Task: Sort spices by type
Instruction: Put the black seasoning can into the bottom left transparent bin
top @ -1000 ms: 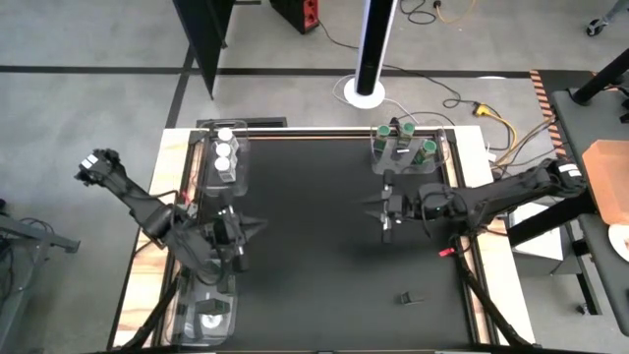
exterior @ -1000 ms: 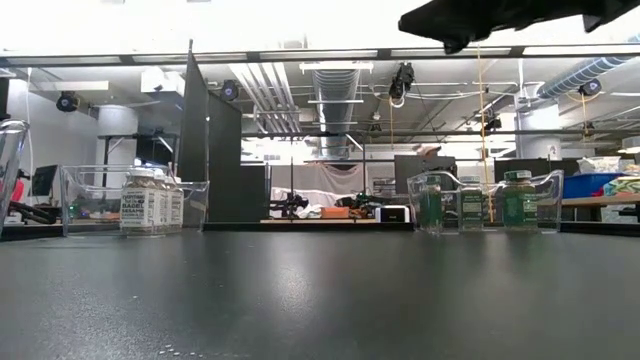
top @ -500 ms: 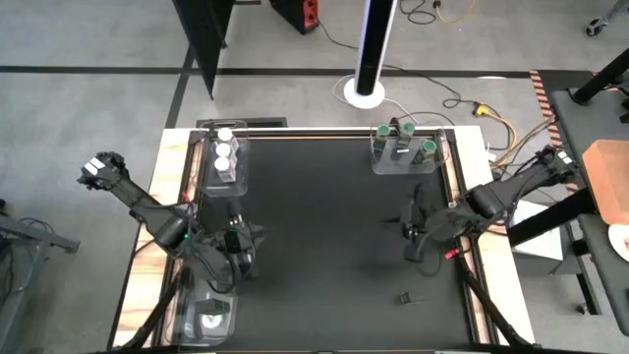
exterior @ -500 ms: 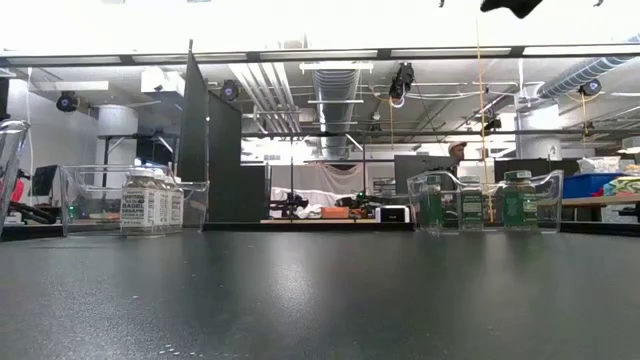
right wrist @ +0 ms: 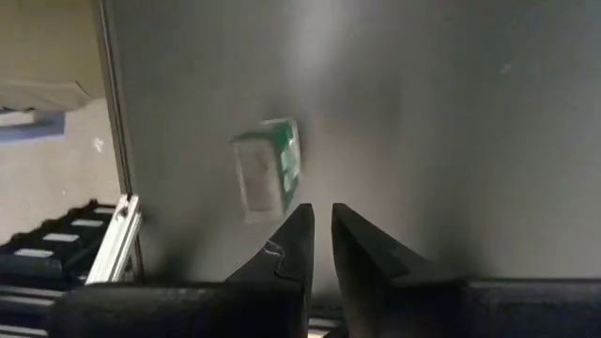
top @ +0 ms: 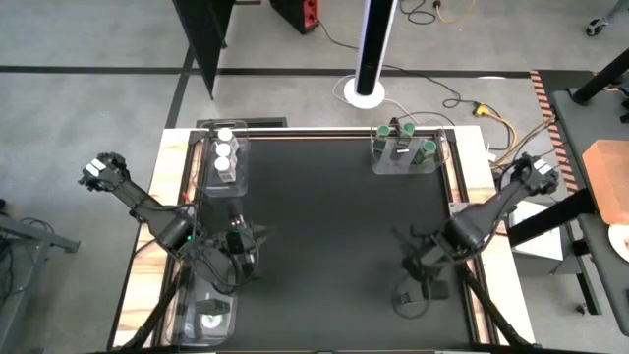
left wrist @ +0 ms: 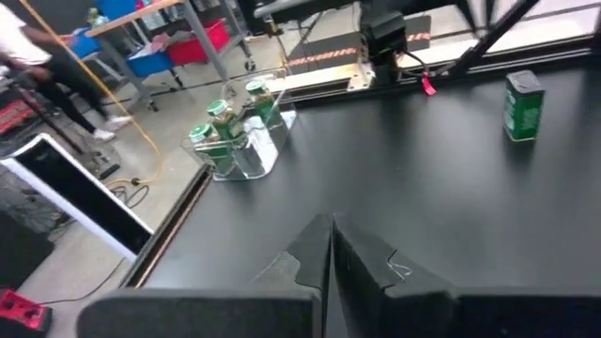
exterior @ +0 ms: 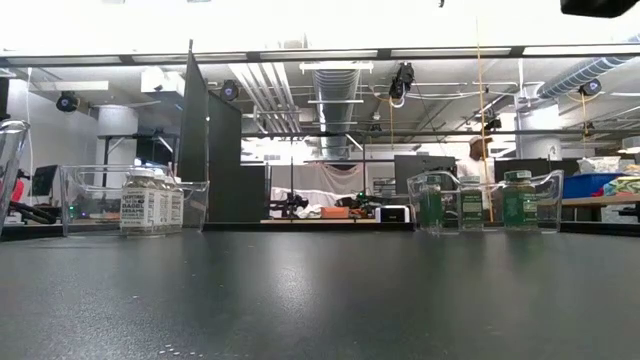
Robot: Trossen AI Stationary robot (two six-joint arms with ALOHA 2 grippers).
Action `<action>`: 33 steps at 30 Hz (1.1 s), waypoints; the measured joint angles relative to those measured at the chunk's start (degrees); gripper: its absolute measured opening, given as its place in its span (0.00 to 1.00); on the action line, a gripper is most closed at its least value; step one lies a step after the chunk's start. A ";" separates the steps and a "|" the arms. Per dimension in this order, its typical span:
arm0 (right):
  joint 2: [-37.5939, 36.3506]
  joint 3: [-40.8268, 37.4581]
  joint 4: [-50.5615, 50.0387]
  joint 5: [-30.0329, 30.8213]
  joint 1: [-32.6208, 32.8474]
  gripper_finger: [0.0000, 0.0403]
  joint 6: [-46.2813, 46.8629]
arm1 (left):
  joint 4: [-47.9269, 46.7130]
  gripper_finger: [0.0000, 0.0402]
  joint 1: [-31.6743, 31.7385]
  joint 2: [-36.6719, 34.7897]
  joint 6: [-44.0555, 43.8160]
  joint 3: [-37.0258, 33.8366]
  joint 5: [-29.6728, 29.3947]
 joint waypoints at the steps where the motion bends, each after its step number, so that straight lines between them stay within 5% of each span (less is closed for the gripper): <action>1: 0.65 0.00 0.04 -0.45 0.93 0.08 0.82 | 0.00 0.00 -0.02 0.02 -0.10 0.00 -0.69; 8: 4.97 0.00 0.42 -0.15 10.27 0.15 7.89 | 0.00 0.00 0.04 -0.02 -1.07 0.00 -2.81; 16: 8.94 -0.03 0.84 5.90 15.94 0.46 19.78 | 0.05 0.00 0.04 -0.15 -2.56 0.83 -2.76; 24: 12.97 -0.24 1.17 6.19 15.92 0.71 16.25 | 0.02 0.00 0.04 -0.15 -4.56 0.87 -2.76; 33: 16.37 -2.13 9.02 6.14 15.90 0.74 12.79 | 0.01 0.00 0.04 -0.15 -5.59 0.89 -2.74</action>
